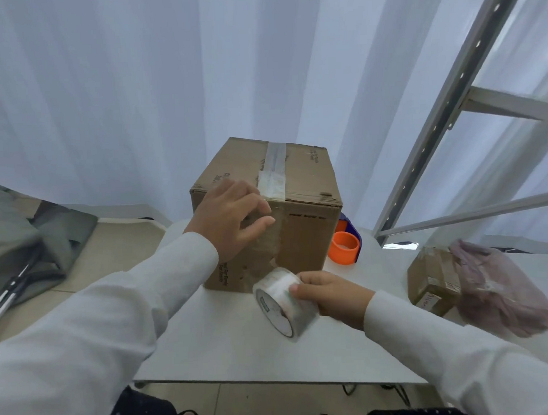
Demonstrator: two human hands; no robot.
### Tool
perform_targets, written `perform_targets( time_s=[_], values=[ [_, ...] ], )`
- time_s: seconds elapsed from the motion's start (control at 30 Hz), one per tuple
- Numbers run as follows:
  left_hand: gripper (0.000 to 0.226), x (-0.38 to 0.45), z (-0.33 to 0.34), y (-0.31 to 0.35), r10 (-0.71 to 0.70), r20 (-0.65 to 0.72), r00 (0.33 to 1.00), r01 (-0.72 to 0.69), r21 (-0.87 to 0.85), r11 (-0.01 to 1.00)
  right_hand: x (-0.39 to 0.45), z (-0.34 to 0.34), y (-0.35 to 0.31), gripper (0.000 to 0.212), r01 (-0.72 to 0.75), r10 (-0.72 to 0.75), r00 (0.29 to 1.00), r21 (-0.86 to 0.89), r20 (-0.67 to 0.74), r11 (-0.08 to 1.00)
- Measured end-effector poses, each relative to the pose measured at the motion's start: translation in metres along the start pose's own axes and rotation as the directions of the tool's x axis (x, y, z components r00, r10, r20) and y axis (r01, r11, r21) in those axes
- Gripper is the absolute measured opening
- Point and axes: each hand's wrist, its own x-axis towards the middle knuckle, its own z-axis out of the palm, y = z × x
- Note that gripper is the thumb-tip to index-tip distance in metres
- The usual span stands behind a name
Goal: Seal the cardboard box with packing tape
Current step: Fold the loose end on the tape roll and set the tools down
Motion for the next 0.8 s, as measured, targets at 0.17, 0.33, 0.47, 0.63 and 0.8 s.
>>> perform_targets(
  time_s=[0.17,0.33,0.47,0.63,0.8],
  values=[
    [0.061,-0.006,0.005,0.033,-0.076,0.536,0.841,0.201,-0.179,0.963,-0.008,-0.011,-0.017,0.025,-0.015,0.003,0.992,-0.099,-0.125,0.995],
    [0.027,-0.012,0.018,0.045,-0.158,0.820,0.551,0.558,-0.221,0.800,-0.002,-0.016,-0.029,0.012,-0.071,0.041,0.987,-0.190,-0.156,0.979],
    [0.018,-0.013,0.019,0.040,-0.177,0.838,0.516,0.663,-0.259,0.702,0.000,-0.017,-0.029,0.014,-0.010,-0.011,0.994,-0.185,-0.111,0.983],
    [0.025,-0.013,0.019,0.037,-0.195,0.825,0.530,0.741,-0.339,0.579,0.008,-0.020,-0.029,0.016,-0.018,-0.007,0.982,-0.131,-0.190,0.991],
    [0.023,-0.014,0.019,0.034,-0.212,0.780,0.589,0.717,-0.384,0.581,0.007,-0.017,-0.032,0.029,0.010,-0.035,0.980,-0.128,-0.194,0.992]
  ],
)
